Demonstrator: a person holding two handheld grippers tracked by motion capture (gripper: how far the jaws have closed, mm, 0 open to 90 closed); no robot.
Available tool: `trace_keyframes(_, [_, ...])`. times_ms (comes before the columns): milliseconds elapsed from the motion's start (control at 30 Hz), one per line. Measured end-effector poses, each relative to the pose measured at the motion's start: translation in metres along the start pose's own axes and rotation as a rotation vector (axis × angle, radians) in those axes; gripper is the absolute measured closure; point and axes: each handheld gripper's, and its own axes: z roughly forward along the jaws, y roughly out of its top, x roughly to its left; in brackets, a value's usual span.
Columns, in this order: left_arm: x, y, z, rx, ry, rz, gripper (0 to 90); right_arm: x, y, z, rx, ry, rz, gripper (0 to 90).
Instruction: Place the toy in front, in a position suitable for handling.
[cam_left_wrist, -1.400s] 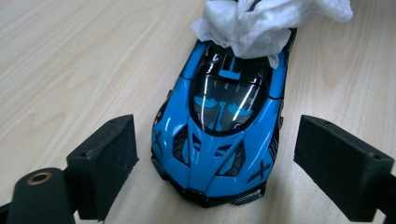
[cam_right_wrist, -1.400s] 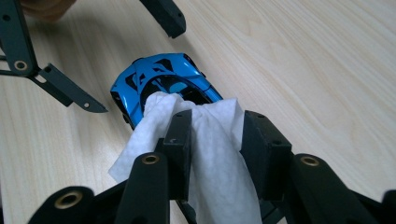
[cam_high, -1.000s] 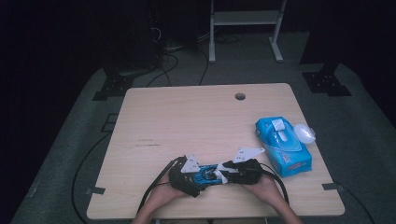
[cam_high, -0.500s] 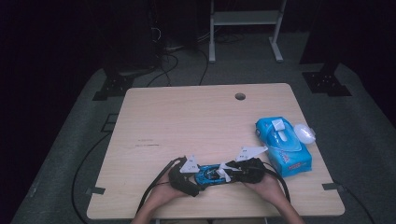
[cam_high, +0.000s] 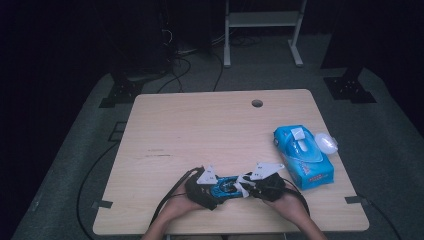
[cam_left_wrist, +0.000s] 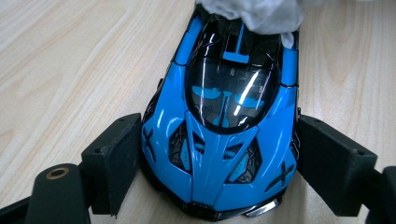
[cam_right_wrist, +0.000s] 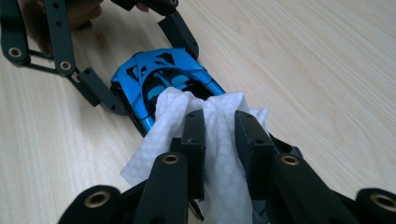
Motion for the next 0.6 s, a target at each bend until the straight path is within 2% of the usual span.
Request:
trace_keyframes(233, [-0.004, 0.000, -0.001, 0.003, -0.008, 0.002, 20.7, -0.003, -0.014, -0.013, 0.027, -0.016, 0.014, 75.5])
trace_keyframes(267, [-0.007, 0.001, 0.000, 0.003, -0.009, 0.009, 22.5, -0.008, -0.019, -0.017, 0.019, -0.012, 0.058, 76.8])
trace_keyframes(333, [-0.008, 0.002, -0.001, 0.009, -0.004, 0.010, 22.5, -0.009, -0.020, -0.018, 0.014, -0.013, 0.071, 77.2])
trace_keyframes(400, [-0.009, 0.001, -0.001, 0.007, -0.004, 0.004, 22.6, -0.003, -0.018, -0.015, 0.006, -0.022, 0.051, 77.8])
trace_keyframes(433, [-0.008, 0.001, 0.000, 0.004, -0.008, -0.002, 22.6, 0.000, -0.017, -0.013, -0.004, -0.005, 0.042, 77.9])
trace_keyframes(467, [-0.008, 0.001, 0.000, 0.003, -0.012, -0.003, 22.7, 0.011, -0.011, -0.006, -0.006, 0.019, 0.009, 77.9])
trace_keyframes(500, [-0.008, 0.001, 0.000, 0.003, -0.011, -0.003, 22.7, 0.011, -0.011, -0.006, -0.006, 0.019, 0.009, 77.9])
trace_keyframes(533, [-0.008, 0.000, -0.001, 0.001, -0.008, -0.001, 22.7, 0.018, -0.006, -0.003, 0.004, 0.015, -0.027, 77.9])
trace_keyframes(600, [-0.008, 0.000, -0.001, 0.001, -0.006, -0.003, 22.7, 0.014, -0.008, -0.006, 0.010, 0.012, -0.023, 77.9])
